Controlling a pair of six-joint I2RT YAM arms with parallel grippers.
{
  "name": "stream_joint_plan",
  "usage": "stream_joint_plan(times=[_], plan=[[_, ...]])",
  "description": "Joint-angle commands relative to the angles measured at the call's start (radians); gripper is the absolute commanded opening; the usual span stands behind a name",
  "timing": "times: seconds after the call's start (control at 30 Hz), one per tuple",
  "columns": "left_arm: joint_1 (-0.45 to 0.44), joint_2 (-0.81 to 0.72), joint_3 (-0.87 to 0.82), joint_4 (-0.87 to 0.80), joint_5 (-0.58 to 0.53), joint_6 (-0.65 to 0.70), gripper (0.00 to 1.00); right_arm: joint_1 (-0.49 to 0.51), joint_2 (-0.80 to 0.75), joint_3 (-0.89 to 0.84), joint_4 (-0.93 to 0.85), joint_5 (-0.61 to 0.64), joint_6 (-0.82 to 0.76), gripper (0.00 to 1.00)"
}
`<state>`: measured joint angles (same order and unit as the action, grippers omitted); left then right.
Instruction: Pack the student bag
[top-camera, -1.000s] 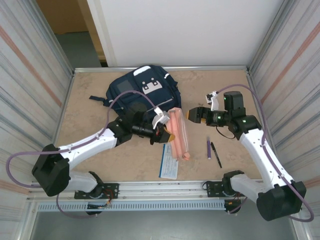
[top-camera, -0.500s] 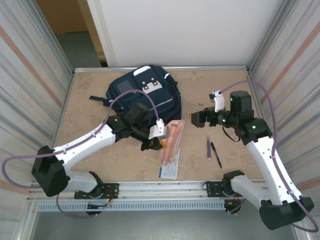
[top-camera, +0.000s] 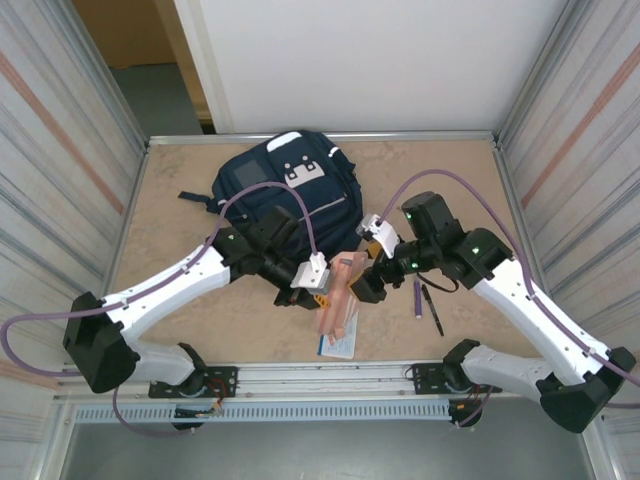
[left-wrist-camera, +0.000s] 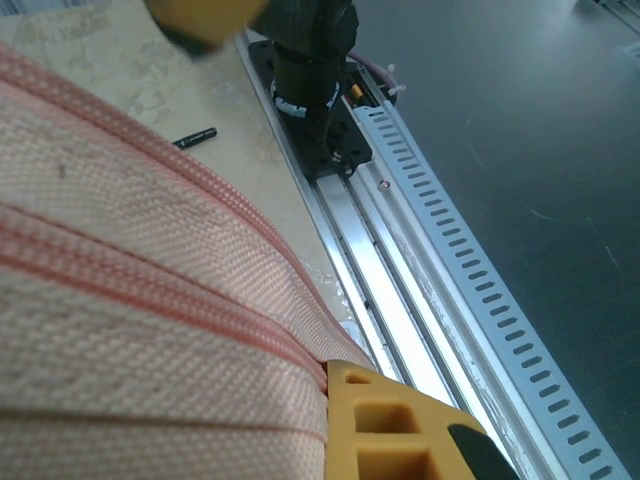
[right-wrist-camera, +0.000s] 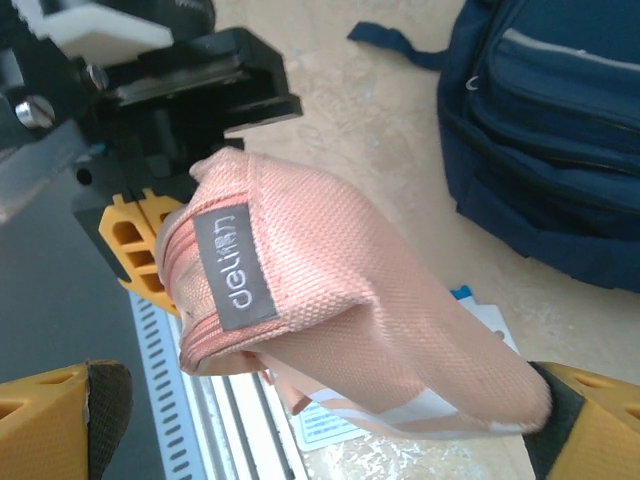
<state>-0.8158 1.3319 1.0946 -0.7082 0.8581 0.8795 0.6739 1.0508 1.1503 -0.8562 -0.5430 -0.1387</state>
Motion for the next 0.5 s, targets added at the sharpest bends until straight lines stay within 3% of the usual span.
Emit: stream_joint_plan(times=[0.0,0.07,0.13,0.27,0.47], plan=[[-0.005,-0.048,-0.026,0.024,0.072,0.063,0.0,0.023,-0.009,0.031,-0.045,0.041,-0.062,0.99],[-0.008,-0.06,-0.043,0.034,0.059,0.068,0.0,0.017,-0.029,0.028,-0.033,0.147,-0.054,0.99],[-0.008,-0.07,-0.057,0.049,0.049,0.056,0.0,-0.011,-0.051,0.026,-0.036,0.167,-0.058,0.99],[-0.008,-0.072,-0.07,0.076,0.052,0.045,0.0,-0.045,-0.052,0.051,-0.096,0.002,-0.111,0.99],[-0.027,-0.067,-0.067,0.081,0.03,0.049,0.0,0.016,-0.024,0.055,-0.069,-0.218,-0.128,0.99]])
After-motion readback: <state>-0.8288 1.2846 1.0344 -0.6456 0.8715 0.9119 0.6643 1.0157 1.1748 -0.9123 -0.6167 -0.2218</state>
